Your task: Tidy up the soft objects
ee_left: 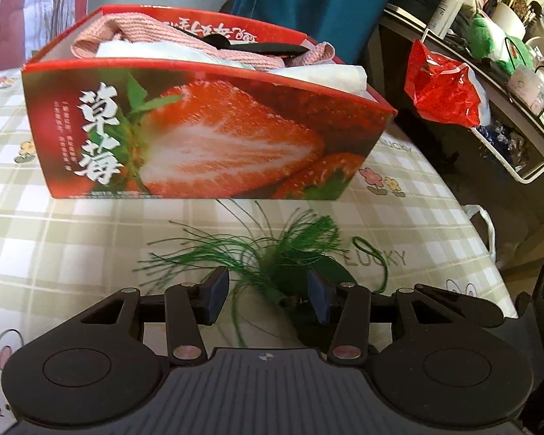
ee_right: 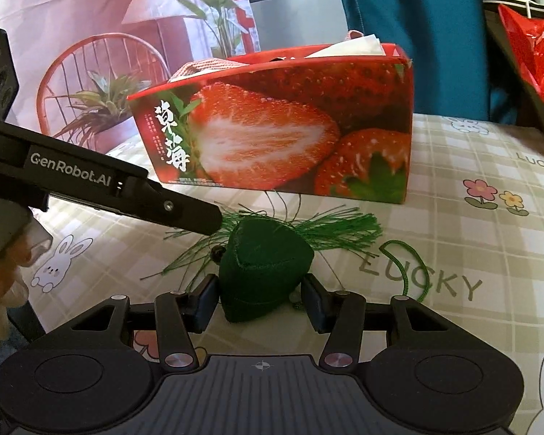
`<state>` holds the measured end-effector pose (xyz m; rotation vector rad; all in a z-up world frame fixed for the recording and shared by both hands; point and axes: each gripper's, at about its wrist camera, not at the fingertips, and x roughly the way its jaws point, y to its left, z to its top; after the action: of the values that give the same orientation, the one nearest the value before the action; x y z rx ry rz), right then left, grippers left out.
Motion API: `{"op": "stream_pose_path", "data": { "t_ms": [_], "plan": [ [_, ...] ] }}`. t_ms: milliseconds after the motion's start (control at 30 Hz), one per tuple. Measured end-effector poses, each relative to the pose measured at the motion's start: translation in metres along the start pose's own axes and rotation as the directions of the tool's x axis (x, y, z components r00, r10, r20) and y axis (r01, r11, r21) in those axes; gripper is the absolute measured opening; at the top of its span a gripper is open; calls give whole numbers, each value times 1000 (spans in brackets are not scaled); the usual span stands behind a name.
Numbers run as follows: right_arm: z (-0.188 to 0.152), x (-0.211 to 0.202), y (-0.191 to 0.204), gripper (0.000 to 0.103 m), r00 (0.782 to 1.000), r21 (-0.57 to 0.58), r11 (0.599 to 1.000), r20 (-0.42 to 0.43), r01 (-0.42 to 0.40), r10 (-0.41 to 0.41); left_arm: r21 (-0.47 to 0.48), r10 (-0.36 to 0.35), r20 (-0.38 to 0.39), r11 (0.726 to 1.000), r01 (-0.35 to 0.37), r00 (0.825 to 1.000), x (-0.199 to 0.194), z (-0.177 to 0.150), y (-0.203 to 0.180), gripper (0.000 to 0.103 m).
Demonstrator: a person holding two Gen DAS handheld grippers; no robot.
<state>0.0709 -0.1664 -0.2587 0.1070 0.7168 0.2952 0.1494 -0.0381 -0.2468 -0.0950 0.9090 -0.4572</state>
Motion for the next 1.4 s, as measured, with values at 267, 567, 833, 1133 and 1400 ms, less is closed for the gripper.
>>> {"op": "stream_pose_path", "data": {
  "t_ms": [267, 567, 833, 1133, 1400],
  "plan": [
    [-3, 0, -1, 47, 1000, -16, 1000, -3, 3, -3, -23, -62, -10, 998, 62, 998, 12, 0, -5, 57],
    [-3, 0, -2, 47, 1000, -16, 1000, -4, 26, -26, -87, -193, -55, 978, 188, 980, 37, 0, -6, 58],
    [0, -6, -3, 43, 1000, 0, 1000, 23, 16, -16, -81, -255, 8, 963, 255, 967, 27, 0, -9, 46],
    [24, -30, 1, 43, 993, -27, 1000, 121, 9, -5, 13, -273, 113, 962, 273, 955, -10, 30, -24, 46],
    [93, -53, 2, 43, 977, -90, 996, 214, 0, 20, 90, -290, 232, 957, 276, 928, -52, 96, -32, 46]
  ]
}}
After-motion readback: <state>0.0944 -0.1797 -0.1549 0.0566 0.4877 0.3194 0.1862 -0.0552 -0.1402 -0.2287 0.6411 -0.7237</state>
